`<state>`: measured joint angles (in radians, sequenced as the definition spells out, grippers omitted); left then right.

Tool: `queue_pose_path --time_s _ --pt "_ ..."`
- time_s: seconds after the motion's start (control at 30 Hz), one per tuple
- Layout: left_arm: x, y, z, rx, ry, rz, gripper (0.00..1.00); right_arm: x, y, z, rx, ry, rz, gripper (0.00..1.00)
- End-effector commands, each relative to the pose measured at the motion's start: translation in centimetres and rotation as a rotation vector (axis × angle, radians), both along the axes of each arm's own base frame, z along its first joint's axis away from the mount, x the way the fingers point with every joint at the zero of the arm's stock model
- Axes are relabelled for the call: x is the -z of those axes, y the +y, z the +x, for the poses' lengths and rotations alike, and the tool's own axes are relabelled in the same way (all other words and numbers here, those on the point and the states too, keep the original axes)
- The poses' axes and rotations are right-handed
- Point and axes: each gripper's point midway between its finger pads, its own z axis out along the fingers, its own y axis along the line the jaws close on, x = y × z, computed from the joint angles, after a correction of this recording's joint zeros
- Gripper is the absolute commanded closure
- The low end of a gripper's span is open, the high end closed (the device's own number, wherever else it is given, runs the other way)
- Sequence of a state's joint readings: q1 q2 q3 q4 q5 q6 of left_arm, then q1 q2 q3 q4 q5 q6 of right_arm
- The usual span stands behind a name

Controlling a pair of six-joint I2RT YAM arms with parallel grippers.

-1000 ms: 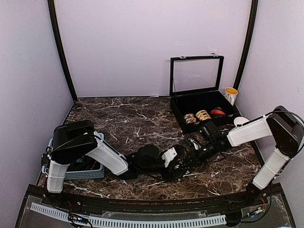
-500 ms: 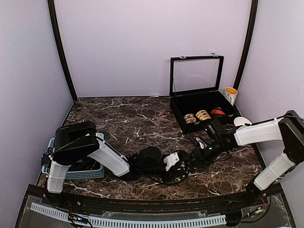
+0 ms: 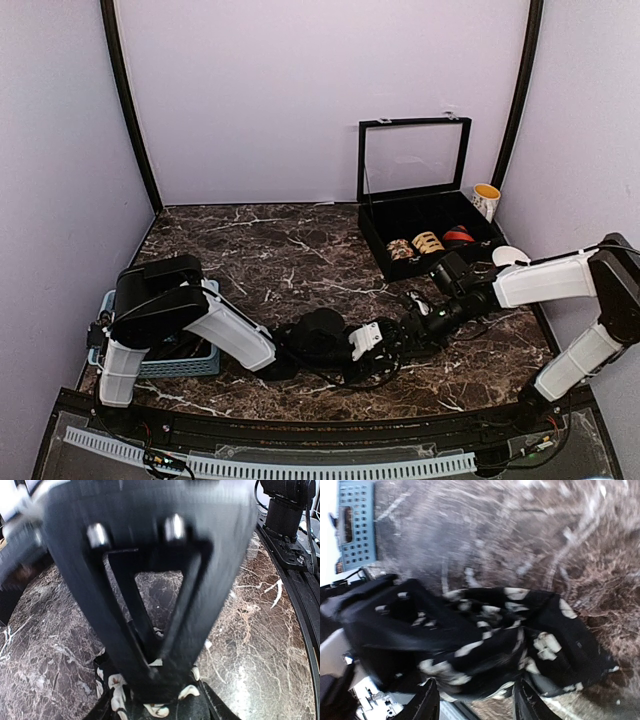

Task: Roll the ties
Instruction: Roll the tie at the center of the board.

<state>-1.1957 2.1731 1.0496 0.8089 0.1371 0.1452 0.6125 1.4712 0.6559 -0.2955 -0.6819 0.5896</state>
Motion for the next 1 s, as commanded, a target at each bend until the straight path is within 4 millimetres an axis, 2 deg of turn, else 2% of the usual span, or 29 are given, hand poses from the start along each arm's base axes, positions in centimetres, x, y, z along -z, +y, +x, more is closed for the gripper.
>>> queue_pose_path --time_s 0.0,0.1,0.27,0.33,0.47,0.6,0.7,0.97 --pt "7.1 3.2 -2.2 0.020 0.107 0.242 0.52 1.8 0.0 -0.4 -0.028 0.018 -0.026 0.56" --pt "6.7 2.9 -2.3 0.026 0.117 0.229 0.51 2.3 0.0 0.1 -0.036 0.002 -0.047 0.68" --pt "5.4 2.5 -1.5 0.002 0.141 0.172 0.50 3.1 -0.4 0.0 -0.042 0.009 -0.080 1.00" --pt "4.8 2.4 -0.8 -0.012 0.177 0.139 0.46 4.1 -1.0 -0.4 -0.048 0.031 -0.114 1.00" --pt "2.9 2.2 0.3 -0.027 0.169 0.079 0.29 5.5 -2.7 -0.8 -0.026 0.053 -0.181 1.00" --pt "2.0 1.9 0.5 -0.022 0.142 0.067 0.24 7.1 -4.6 -1.2 0.008 0.091 -0.248 1.00" --pt "1.9 1.6 0.6 -0.020 0.139 0.060 0.22 7.5 -5.1 -1.1 0.023 0.104 -0.265 1.00" --pt "1.4 0.1 1.0 -0.004 0.133 0.035 0.27 7.2 -4.3 -0.2 0.009 0.098 -0.245 1.00"
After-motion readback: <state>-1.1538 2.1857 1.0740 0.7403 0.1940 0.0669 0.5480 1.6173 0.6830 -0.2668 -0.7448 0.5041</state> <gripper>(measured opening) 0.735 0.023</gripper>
